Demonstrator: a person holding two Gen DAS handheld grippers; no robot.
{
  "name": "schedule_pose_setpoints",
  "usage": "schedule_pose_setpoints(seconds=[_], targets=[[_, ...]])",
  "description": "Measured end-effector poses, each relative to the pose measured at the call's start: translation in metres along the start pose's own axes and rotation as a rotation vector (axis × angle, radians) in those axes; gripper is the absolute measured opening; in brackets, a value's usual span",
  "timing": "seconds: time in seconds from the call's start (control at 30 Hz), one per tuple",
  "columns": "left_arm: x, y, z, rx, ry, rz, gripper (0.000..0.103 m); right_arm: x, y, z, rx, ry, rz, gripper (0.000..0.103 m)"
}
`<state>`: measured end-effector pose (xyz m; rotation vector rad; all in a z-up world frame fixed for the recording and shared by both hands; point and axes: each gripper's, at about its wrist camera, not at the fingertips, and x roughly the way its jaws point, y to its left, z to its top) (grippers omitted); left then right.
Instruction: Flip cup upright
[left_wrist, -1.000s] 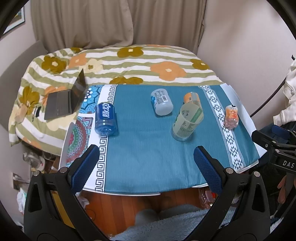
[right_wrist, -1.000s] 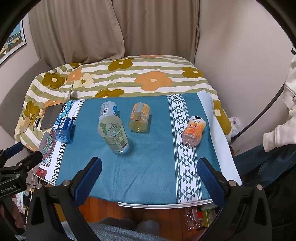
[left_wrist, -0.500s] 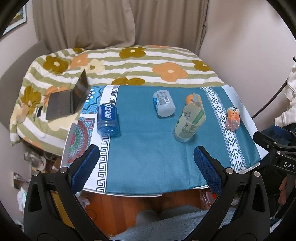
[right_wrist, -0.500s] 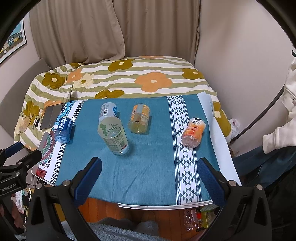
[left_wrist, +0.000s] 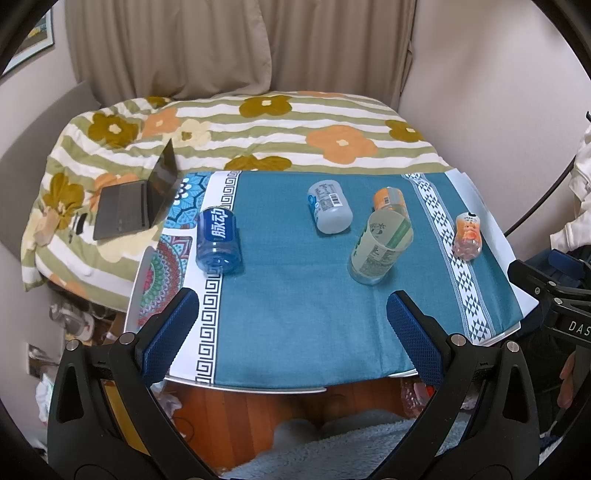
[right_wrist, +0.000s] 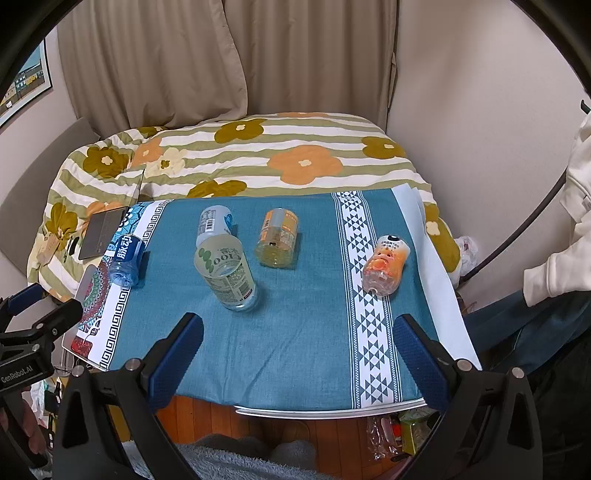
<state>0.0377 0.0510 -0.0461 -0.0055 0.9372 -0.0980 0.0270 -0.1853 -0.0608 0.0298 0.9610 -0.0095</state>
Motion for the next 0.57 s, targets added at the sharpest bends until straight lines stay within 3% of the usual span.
schedule_pose_setpoints(seconds=[0.57], targets=[[-0.0028, 0.0020, 0.0046, 0.006, -0.025, 0.010, 0.103, -0.0006, 0.0017, -0.0002, -0.002, 0.000, -0.002, 0.102]])
